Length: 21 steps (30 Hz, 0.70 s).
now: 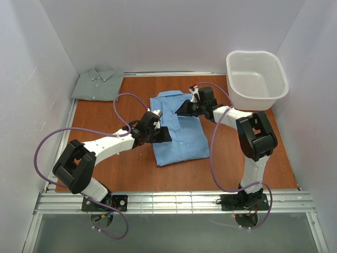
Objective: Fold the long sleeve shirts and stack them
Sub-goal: Fold the shirt
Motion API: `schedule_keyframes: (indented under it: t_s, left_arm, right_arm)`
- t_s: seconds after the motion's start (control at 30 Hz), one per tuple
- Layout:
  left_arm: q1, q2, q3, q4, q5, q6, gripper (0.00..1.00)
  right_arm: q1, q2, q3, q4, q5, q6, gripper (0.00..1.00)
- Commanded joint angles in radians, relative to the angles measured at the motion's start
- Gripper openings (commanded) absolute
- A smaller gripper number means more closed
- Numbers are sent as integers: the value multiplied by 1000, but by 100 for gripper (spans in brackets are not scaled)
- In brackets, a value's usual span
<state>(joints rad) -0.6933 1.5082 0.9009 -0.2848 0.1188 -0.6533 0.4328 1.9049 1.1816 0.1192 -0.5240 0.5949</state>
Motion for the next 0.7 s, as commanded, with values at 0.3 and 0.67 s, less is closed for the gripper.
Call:
schedule_keyframes:
  t_s: [0.3, 0.67]
  left_arm:
    - [41, -117, -30, -31, -194, 3, 65]
    - [159, 93, 110, 41, -185, 30, 55]
  right_arm:
    - [-101, -120, -15, -5, 39, -78, 27]
    - [-117, -453, -434, -20, 16, -1, 35]
